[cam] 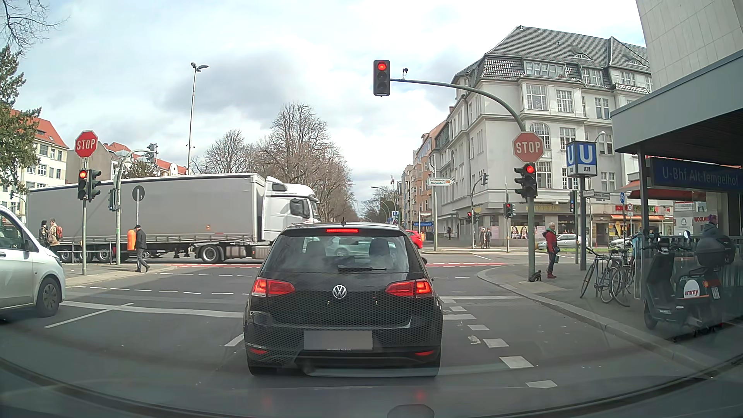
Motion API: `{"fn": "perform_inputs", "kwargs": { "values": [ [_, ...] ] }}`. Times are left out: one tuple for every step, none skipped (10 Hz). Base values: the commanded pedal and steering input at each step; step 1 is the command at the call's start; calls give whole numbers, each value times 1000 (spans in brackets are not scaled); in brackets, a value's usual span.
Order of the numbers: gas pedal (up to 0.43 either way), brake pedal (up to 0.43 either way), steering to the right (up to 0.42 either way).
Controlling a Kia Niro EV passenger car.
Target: Follow the waypoints while adhering to traffic rules and regulations
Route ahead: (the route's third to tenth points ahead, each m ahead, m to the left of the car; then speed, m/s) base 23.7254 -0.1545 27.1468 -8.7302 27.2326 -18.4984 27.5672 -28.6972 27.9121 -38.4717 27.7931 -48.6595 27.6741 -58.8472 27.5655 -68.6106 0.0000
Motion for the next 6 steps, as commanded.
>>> {"fn": "perform_inputs", "kwargs": {
  "values": [
    [0,396,-62],
    [0,396,-62],
    [0,396,-62],
    [0,396,-62],
    [0,396,-62],
    [0,396,-62]
  ]
}}
